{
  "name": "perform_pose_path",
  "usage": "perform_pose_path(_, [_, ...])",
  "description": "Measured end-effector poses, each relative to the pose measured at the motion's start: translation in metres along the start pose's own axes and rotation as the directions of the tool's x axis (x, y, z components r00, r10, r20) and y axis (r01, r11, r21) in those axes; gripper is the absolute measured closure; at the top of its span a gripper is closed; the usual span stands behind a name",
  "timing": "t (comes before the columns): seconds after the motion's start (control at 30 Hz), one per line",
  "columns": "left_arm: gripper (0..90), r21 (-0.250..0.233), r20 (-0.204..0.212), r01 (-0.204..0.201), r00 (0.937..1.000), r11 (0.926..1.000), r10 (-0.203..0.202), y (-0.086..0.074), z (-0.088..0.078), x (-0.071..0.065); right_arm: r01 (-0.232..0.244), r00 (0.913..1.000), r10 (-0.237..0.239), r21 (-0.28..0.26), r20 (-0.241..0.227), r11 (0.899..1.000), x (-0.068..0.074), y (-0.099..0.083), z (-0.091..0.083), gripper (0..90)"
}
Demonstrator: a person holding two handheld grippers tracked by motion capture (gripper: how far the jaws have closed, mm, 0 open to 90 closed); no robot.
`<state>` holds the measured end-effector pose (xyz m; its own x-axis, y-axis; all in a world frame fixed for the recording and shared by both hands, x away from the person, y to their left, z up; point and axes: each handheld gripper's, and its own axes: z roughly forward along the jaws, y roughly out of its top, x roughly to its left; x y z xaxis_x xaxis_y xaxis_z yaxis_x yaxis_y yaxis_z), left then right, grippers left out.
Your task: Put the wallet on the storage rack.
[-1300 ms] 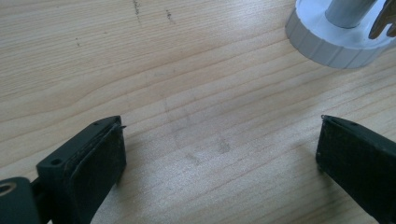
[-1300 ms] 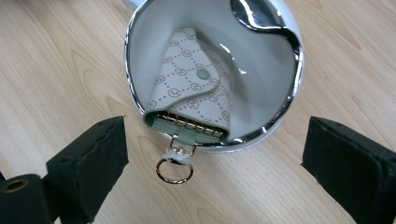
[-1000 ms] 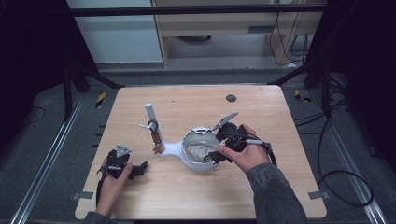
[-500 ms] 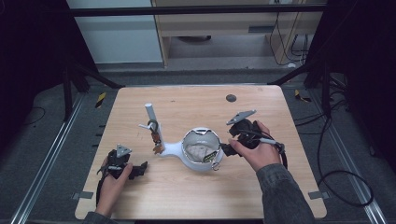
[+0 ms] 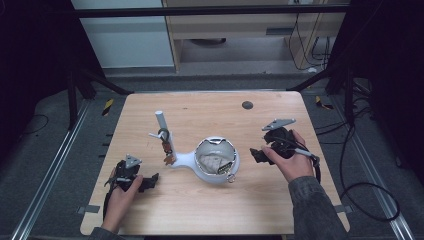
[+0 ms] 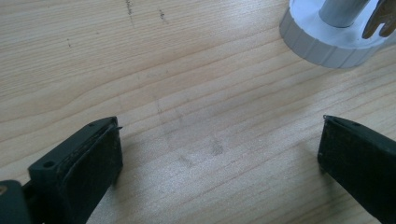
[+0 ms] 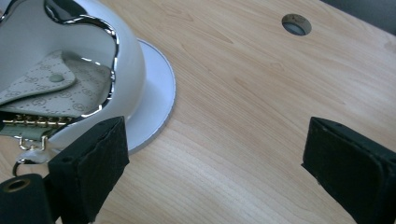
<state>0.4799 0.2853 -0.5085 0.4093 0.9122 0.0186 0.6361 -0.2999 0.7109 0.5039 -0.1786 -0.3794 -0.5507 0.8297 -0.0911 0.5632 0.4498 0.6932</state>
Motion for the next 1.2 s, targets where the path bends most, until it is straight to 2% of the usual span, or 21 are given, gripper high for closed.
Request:
perform_pose_path(0.03, [0.0, 0.000, 0.000, 0.000, 1.0000, 1.0000, 0.000, 0.000, 0.000, 0.000, -0.015, 0.9999, 0.015, -0.005, -0.008, 1.000, -0.003, -0.003, 0.002, 6.4])
perform_pose_path(0.23, [0.0, -0.001, 0.000, -0.001, 1.0000, 1.0000, 0.001, 0.000, 0.000, 0.000, -0.037, 0.9989, 0.036, -0.023, -0.028, 0.999, -0.014, -0.017, 0.014, 5.3])
perform_pose_path(0.47, [0.0, -0.002, 0.000, -0.001, 1.0000, 1.0000, 0.001, 0.000, 0.000, 0.000, -0.100, 0.9949, 0.100, -0.031, -0.012, 0.994, -0.028, -0.035, 0.032, 5.6])
perform_pose_path(0.57, [0.0, -0.002, 0.000, -0.001, 1.0000, 1.0000, 0.001, 0.000, 0.000, 0.000, -0.125, 0.9921, 0.125, -0.036, 0.013, 0.992, -0.033, -0.047, 0.037, 5.8])
perform_pose_path(0.6, [0.0, -0.002, 0.000, -0.001, 1.0000, 1.0000, 0.001, 0.000, 0.000, 0.000, -0.145, 0.9891, 0.146, -0.032, 0.018, 0.989, -0.038, -0.056, 0.040, 5.9])
perform_pose_path(0.87, [0.0, -0.002, 0.001, 0.000, 1.0000, 1.0000, 0.000, 0.000, 0.000, 0.000, -0.206, 0.9773, 0.208, -0.034, 0.042, 0.978, -0.053, -0.084, 0.048, 7.2])
perform_pose_path(1.0, [0.0, -0.002, 0.001, -0.001, 1.0000, 1.0000, 0.001, 0.000, 0.000, 0.000, -0.252, 0.9673, 0.252, -0.021, 0.027, 0.968, -0.060, -0.099, 0.055, 7.1])
perform_pose_path(1.13, [0.0, -0.002, 0.001, -0.001, 1.0000, 1.0000, 0.001, 0.000, 0.000, 0.000, -0.251, 0.9675, 0.251, -0.007, 0.028, 0.968, -0.062, -0.104, 0.059, 6.4])
perform_pose_path(1.2, [0.0, -0.002, 0.001, -0.001, 1.0000, 1.0000, 0.001, 0.000, 0.000, 0.000, -0.263, 0.9641, 0.263, -0.015, 0.038, 0.965, -0.063, -0.109, 0.063, 6.7])
